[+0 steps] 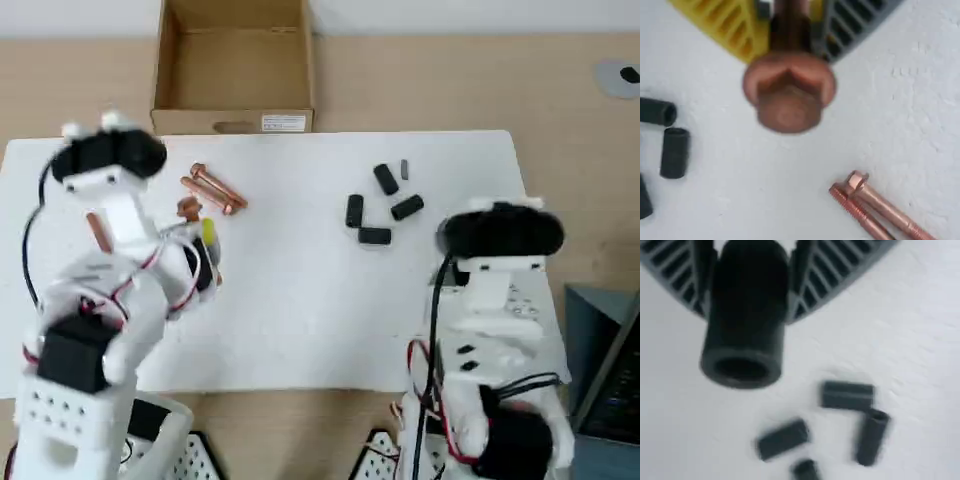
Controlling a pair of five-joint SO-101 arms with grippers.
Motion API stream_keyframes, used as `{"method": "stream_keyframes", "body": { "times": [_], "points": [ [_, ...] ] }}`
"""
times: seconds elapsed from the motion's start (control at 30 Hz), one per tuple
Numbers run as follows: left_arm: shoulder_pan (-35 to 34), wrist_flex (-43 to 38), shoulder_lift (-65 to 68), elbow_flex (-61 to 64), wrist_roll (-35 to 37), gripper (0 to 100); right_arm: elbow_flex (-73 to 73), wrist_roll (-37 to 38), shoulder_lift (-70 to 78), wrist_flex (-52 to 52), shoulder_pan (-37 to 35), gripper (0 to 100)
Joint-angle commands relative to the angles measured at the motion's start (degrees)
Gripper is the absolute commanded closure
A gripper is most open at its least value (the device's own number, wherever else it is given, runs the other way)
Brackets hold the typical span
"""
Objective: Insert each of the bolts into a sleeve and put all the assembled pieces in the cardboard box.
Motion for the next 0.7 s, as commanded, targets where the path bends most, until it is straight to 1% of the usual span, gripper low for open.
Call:
{"method": "stream_keyframes", "body": {
  "times": [0.0,0.17,0.5,0.6,0.67],
  "points": [
    [-0.18,-4.40,-7.60,7.21,0.09,100,4.53,-2.37,-4.00,-3.78,-6.02,98.9],
    [0.09,-7.65,-17.98,16.44,0.09,100,11.74,-4.57,-8.13,-7.65,-14.20,98.9],
    [0.18,-14.07,-42.59,31.47,0.00,100,18.77,-4.48,-15.43,-13.80,-29.49,98.9],
    [0.26,-15.21,-42.15,31.56,0.35,100,20.09,-4.48,-17.45,-14.51,-34.15,98.9],
    [0.26,-17.14,-41.98,31.21,2.73,100,20.88,-4.40,-18.77,-14.59,-37.32,98.9]
  ]
}}
